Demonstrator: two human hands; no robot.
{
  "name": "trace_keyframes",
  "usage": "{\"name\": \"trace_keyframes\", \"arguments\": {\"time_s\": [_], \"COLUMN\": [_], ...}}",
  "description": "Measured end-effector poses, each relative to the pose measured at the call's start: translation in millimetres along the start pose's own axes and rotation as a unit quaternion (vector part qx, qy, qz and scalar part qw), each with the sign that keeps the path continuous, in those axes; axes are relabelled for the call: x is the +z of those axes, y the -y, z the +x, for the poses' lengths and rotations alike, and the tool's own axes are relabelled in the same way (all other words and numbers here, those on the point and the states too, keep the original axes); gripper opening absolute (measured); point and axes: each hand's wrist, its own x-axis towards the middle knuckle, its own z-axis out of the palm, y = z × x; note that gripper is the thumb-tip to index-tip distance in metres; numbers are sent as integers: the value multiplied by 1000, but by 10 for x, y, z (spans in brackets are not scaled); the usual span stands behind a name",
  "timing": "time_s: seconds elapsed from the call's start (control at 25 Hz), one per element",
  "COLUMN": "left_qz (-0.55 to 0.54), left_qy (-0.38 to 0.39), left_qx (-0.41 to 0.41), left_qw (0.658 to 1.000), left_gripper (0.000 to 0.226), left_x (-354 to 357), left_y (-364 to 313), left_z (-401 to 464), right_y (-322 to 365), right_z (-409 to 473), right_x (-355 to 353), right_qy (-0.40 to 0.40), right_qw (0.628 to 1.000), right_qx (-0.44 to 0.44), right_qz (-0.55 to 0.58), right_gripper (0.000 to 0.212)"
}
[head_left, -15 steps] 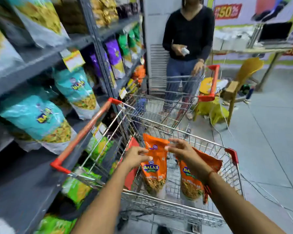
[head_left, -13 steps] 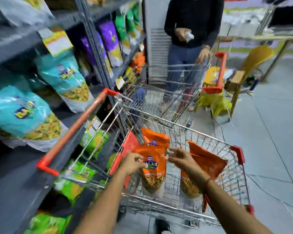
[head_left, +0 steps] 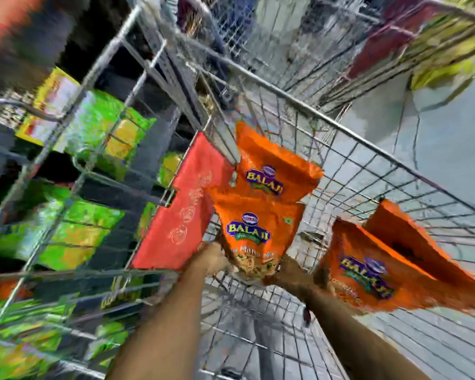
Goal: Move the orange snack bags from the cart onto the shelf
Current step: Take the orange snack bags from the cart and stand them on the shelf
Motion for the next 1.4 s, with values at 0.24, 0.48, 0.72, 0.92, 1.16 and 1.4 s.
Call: {"name": "trace_keyframes", "arguments": {"time_s": [0.24, 0.48, 0.72, 0.92, 1.16, 1.4], "left_qz": [-115, -200, -286, -319, -287, -281], "left_qy": [36, 7, -167, -368, -609, -762], "left_qx": [37, 144, 340, 441, 480, 368], "left_qw": [992, 969, 880, 754, 563, 452], "left_gripper": [57, 60, 35, 53, 40, 27], "left_x": [-76, -428, -1095, -1619, -1693, -1211], "left_y": [25, -128, 101, 555, 1519, 2832], "left_z": [-120, -907, -2818, -4758, -6771, -7811], "right_y": [-35, 371, 1658, 3101, 4366, 4969], "right_z": [-130, -745, -1868, -3185, -4710, -5610], "right_x": [-50, -210, 16, 439, 1369, 2796], "right_qy": [7, 31, -34, 1, 126, 315], "right_qw": [999, 991, 947, 848, 720, 631], "right_qx": [-14, -52, -285, -512, -673, -709], "right_qz": [50, 123, 142, 140, 113, 3], "right_gripper": [58, 61, 55, 53, 48, 49]}}
